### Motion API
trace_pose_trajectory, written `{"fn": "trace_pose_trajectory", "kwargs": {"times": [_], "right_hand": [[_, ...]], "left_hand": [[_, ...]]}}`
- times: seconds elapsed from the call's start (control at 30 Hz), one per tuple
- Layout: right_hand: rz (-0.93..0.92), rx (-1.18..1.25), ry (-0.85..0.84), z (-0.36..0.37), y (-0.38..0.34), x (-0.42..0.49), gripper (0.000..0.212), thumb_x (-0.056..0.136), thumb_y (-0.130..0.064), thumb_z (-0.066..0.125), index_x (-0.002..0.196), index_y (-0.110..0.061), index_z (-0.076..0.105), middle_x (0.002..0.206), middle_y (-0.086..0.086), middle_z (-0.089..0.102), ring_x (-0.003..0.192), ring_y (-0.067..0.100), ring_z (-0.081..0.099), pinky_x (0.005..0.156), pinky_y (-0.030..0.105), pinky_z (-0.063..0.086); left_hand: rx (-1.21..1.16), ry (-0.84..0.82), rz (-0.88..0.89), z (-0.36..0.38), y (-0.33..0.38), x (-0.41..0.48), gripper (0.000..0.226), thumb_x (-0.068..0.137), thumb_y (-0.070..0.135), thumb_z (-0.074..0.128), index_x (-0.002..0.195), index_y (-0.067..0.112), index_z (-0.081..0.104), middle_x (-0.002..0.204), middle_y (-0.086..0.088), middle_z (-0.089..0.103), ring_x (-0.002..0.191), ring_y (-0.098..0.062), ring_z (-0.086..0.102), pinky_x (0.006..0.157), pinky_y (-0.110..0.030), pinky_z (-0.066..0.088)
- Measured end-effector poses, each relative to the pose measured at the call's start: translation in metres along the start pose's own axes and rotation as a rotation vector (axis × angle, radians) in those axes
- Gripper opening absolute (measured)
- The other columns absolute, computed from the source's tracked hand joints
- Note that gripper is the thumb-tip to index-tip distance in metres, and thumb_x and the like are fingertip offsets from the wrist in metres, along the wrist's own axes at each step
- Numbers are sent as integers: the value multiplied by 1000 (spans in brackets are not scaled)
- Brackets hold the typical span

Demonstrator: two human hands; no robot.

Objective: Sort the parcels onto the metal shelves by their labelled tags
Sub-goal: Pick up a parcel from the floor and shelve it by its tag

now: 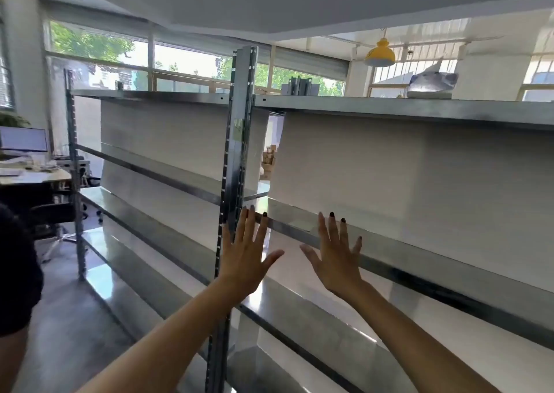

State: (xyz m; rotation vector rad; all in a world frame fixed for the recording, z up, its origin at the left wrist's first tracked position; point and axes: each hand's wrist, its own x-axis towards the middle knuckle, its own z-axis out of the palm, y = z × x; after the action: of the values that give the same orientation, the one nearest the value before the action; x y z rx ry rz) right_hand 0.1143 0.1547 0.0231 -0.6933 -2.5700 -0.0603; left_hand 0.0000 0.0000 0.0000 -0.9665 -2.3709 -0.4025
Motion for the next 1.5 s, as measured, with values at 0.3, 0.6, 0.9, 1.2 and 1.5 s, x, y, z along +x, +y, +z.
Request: {"fn": "trace_pose_trajectory", "kwargs": {"times": [0.3,0.6,0.9,1.2,1.5], "right_hand": [[29,24,35,28,-40,41,118,42,-83,-33,147,-30,-16,157,3,-17,146,28,-10,113,57,-4],[21,37,-32,45,-83,76,82,84,-67,18,148,-28,-14,158,4,-15,146,28,-12,113,57,-3],[60,39,-16,51,-113,94,79,87,-65,21,148,-28,-14,158,4,-14,146,28,-12,112,59,-2],[72,16,-11,48,-132,86,79,88,-64,23,148,-28,-13,158,4,-16,146,28,-13,113,58,-4],[91,8,15,46,-108,76,80,85,-69,16,148,-28,-14,158,2,-16,146,27,-12,112,58,-5]], "left_hand": [[46,49,31,14,-46,18,83,85,73,7,150,22,1,159,-9,1,145,-32,4,112,-49,-7],[62,75,-11,13,-149,47,75,81,69,-11,143,28,-22,152,-4,-33,141,-22,-28,114,-49,-17],[133,51,-31,7,-206,61,80,77,65,-18,144,21,-20,155,-9,-23,142,-27,-22,114,-52,-11],[54,59,44,21,-188,70,77,80,68,-7,143,26,-22,154,-7,-25,142,-25,-24,112,-50,-16],[10,26,103,34,-167,65,82,79,70,-9,147,24,-18,154,-8,-25,139,-21,-32,114,-51,-14]]}}
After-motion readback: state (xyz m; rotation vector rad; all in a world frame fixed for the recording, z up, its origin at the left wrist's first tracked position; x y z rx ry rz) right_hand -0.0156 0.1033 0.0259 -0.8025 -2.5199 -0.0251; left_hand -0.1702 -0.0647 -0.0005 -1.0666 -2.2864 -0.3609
